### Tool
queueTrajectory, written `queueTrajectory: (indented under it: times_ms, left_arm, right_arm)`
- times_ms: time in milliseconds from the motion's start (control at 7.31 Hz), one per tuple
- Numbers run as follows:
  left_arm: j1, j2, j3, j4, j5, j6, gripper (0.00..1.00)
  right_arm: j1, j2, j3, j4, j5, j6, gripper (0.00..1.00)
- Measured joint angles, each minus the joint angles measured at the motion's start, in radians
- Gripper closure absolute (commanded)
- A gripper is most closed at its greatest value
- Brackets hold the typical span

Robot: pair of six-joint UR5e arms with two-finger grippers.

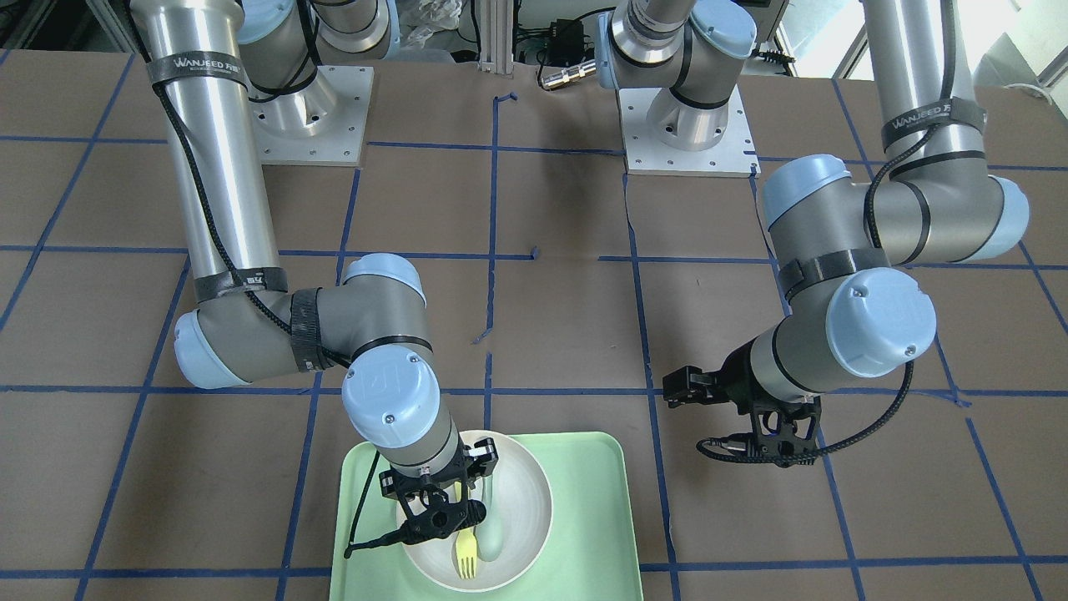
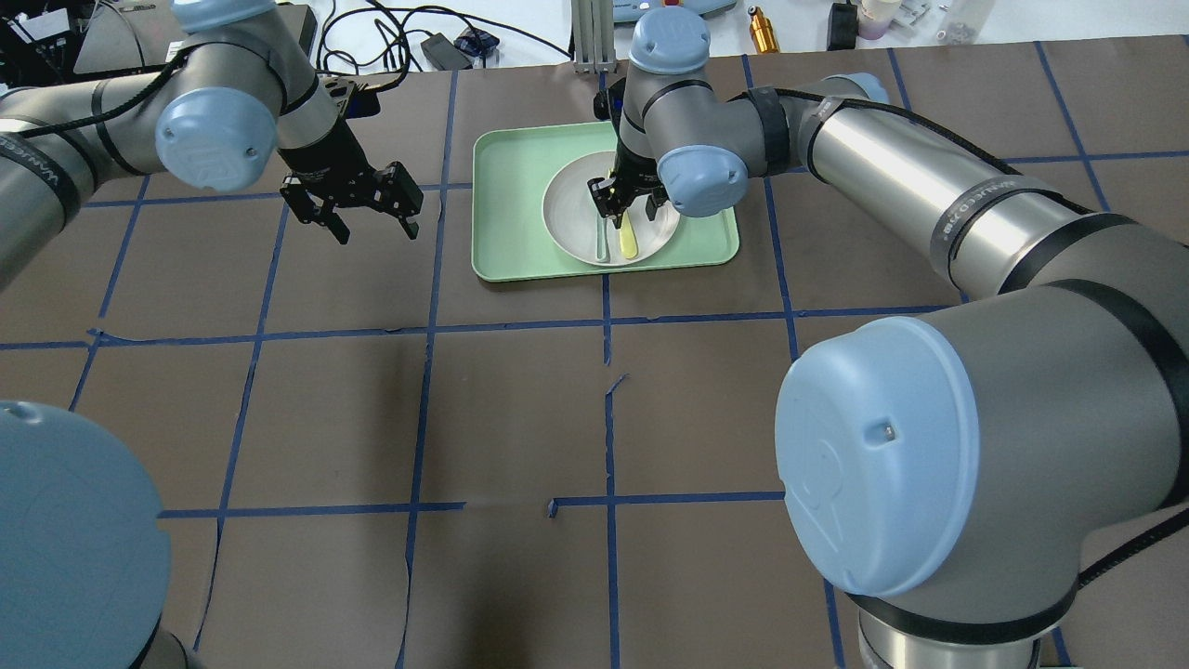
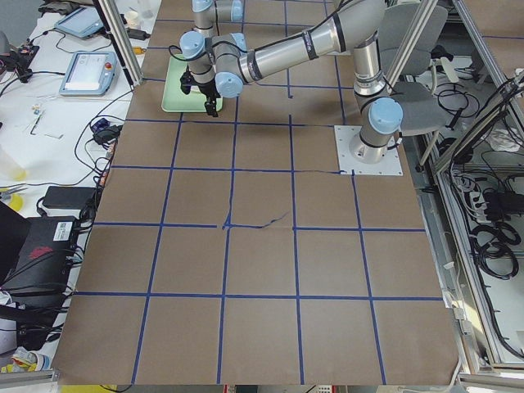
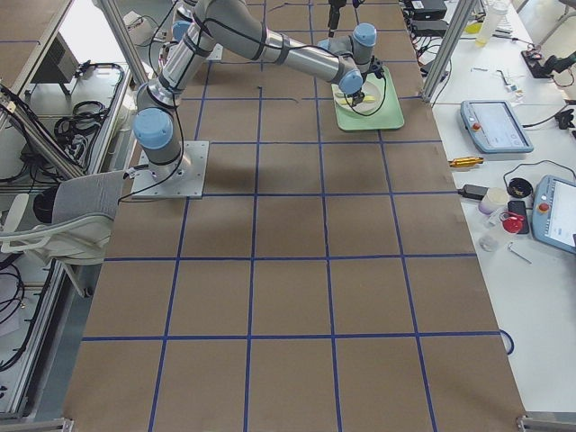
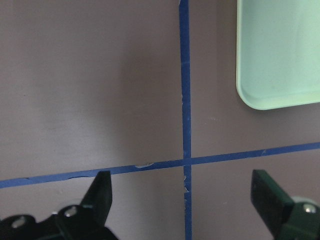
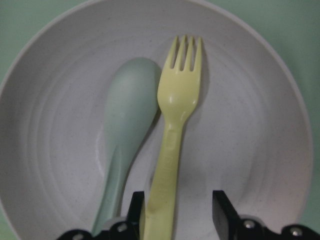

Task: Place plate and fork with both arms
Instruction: 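Lower the right gripper onto the yellow fork and grasp it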

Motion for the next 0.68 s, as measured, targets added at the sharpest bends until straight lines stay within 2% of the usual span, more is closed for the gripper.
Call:
queueTrajectory:
  times_ms: [137,274,411,684]
  left_arm:
    - [-0.001,0.000,-0.004,0.004,0.000,0.000,0.00]
    - [-0.001,0.000,-0.005,0.006,0.000,0.000,0.00]
    - [-0.001,0.000,-0.005,0.006,0.000,0.000,0.00]
    - [0.000,-0.001,-0.005,0.006,0.000,0.001,0.00]
  right_arm:
    - [0.000,0.003,0.001,0.000,0.012,0.000,0.45]
    - [0.001,0.007,0.001,-0.001,0.018,0.000,0.68]
    - [0.001,0.011,0.002,-0.001,0.019,-0.001,1.00]
    - [0.001,0.012,0.002,0.000,0.014,0.003,1.00]
